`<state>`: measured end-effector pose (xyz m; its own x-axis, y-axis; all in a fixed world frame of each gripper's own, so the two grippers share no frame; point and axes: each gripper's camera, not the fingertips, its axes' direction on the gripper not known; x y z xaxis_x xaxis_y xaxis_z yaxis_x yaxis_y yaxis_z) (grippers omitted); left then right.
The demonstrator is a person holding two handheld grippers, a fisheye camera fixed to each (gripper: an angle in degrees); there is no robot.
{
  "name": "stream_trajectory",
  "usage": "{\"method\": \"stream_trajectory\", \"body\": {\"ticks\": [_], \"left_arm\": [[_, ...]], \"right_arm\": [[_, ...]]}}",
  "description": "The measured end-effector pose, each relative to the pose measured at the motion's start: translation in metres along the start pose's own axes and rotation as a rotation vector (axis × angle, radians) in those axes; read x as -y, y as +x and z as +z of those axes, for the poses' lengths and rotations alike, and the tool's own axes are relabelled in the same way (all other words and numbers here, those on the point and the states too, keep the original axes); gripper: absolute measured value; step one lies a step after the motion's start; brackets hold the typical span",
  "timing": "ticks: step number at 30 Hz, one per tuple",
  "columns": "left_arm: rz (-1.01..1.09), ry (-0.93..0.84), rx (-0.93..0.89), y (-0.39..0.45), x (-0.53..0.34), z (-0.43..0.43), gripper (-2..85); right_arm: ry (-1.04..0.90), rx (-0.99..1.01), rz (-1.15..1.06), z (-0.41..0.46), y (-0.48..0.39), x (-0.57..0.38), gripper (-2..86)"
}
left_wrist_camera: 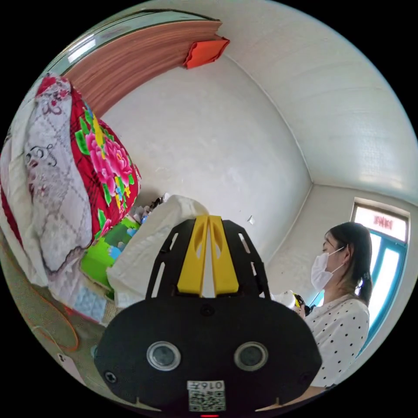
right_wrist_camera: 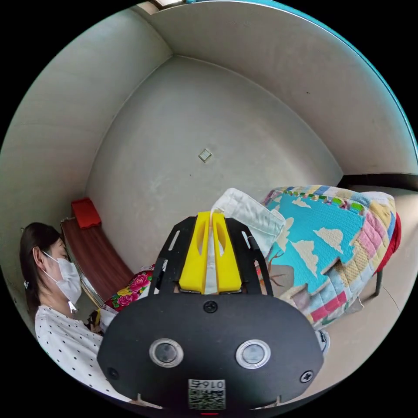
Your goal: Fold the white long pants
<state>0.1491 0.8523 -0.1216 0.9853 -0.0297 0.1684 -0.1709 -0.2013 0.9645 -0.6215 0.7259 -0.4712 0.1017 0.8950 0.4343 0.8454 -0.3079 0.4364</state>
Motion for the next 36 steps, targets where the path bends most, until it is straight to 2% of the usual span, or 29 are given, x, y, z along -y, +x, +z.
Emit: {"method": "stream_trajectory", "body": {"ticks": [3, 7, 9, 10, 12, 14, 15, 17, 19, 21, 24, 30, 34, 36], "left_arm": [[-0.004, -0.101, 0.039, -0.009, 0.056, 0.092, -0.9], [-0.061, -0.285, 0.183, -0.041, 0.114, 0.242, -0.7], [-0.110, -0.370, 0.286, -0.066, 0.127, 0.346, -0.1], [-0.129, -0.381, 0.302, -0.072, 0.127, 0.370, 0.1], [-0.136, -0.423, 0.346, -0.093, 0.114, 0.455, 4.2], [-0.157, -0.435, 0.355, -0.105, 0.097, 0.499, 6.5], [-0.139, -0.427, 0.282, -0.107, 0.088, 0.518, 7.4], [-0.099, -0.413, 0.257, -0.108, 0.074, 0.533, 8.0], [-0.033, -0.461, 0.282, -0.109, 0.063, 0.543, 8.0], [0.091, -0.630, 0.383, -0.117, 0.048, 0.553, 8.6], [0.116, -0.780, 0.470, -0.147, 0.027, 0.545, 10.1], [0.015, -0.918, 0.590, -0.215, -0.011, 0.491, 10.9], [0.052, -0.894, 0.581, -0.204, -0.033, 0.457, 10.3], [0.133, -0.890, 0.711, -0.178, -0.047, 0.444, 9.6]], "right_arm": [[-0.024, 0.052, -0.056, 0.066, -0.027, 0.042, -0.1], [-0.147, -0.023, -0.084, 0.207, -0.077, 0.114, -0.1], [-0.229, -0.133, -0.088, 0.283, -0.094, 0.143, 0.0], [-0.300, -0.228, -0.106, 0.338, -0.103, 0.157, 0.0], [-0.382, -0.388, -0.099, 0.417, -0.108, 0.170, 0.1], [-0.547, -0.624, -0.111, 0.512, -0.105, 0.171, 0.3], [-0.587, -0.679, -0.084, 0.529, -0.102, 0.170, 0.4], [-0.619, -0.776, -0.059, 0.568, -0.107, 0.165, 0.7], [-0.610, -0.750, -0.160, 0.583, -0.126, 0.160, 1.2], [-0.633, -0.707, -0.274, 0.593, -0.146, 0.156, 1.7], [-0.682, -0.592, -0.440, 0.603, -0.181, 0.147, 2.7], [-0.737, -0.270, -0.825, 0.646, -0.296, 0.106, 6.6], [-0.820, -0.016, -1.017, 0.714, -0.398, 0.049, 8.8], [-0.837, 0.086, -1.078, 0.749, -0.445, 0.017, 9.4]]}}
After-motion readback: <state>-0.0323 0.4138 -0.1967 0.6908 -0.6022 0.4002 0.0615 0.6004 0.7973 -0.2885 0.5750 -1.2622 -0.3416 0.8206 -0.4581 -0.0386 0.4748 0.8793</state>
